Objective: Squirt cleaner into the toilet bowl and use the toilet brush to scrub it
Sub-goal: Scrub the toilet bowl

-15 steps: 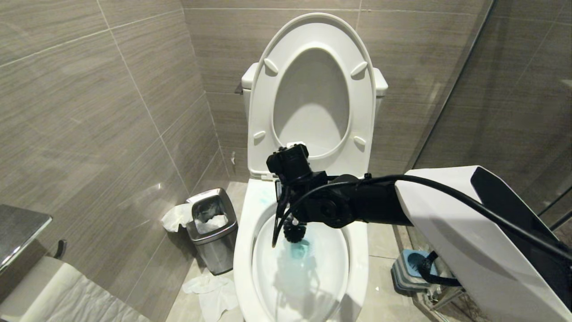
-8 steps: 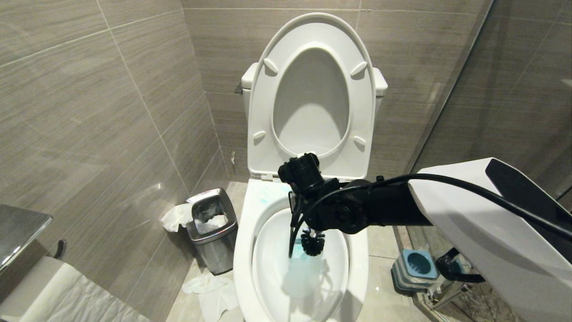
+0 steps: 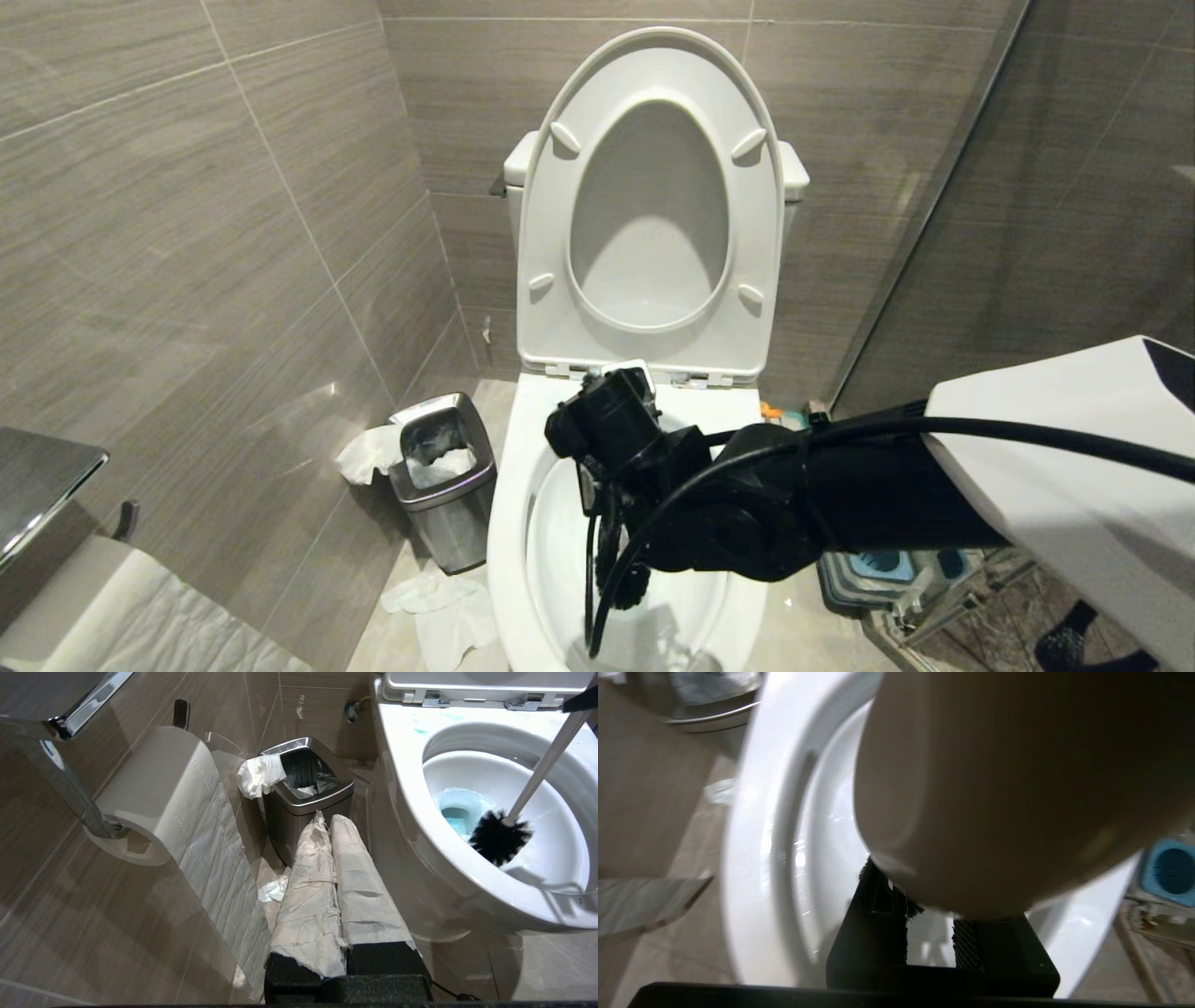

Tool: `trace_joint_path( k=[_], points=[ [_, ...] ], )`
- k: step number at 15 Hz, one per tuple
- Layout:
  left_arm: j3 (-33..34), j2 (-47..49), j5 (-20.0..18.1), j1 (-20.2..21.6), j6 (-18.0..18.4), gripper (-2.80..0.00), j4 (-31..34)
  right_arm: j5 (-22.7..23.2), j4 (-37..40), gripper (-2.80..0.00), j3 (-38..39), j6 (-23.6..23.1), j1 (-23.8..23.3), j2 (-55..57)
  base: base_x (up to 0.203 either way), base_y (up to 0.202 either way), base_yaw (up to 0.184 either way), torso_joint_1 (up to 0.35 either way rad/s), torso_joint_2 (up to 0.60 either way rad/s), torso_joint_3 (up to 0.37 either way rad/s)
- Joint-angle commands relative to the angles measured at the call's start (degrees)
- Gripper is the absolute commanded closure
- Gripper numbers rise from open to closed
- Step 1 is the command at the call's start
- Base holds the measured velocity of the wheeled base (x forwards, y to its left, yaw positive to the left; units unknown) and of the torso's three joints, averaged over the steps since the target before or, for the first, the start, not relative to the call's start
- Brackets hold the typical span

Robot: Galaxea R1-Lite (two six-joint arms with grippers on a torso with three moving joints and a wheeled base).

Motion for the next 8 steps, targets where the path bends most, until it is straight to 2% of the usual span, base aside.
trace_joint_path(
  k=[1,5,8],
  points=[
    [0.1,0.0,0.0,0.0,0.0,0.00,0.0,0.0,-0.4,0.00,-0.3,1.6,2.9,0.3,0.000,0.000,0.000,0.000,0.00,0.000],
    [0.1,0.0,0.0,0.0,0.0,0.00,0.0,-0.3,-0.7,0.00,-8.0,2.4,2.9,5.1,0.000,0.000,0.000,0.000,0.00,0.000],
    [0.1,0.0,0.0,0.0,0.0,0.00,0.0,-0.7,-0.5,0.00,-16.0,1.5,0.3,8.9,0.000,0.000,0.000,0.000,0.00,0.000]
  ],
)
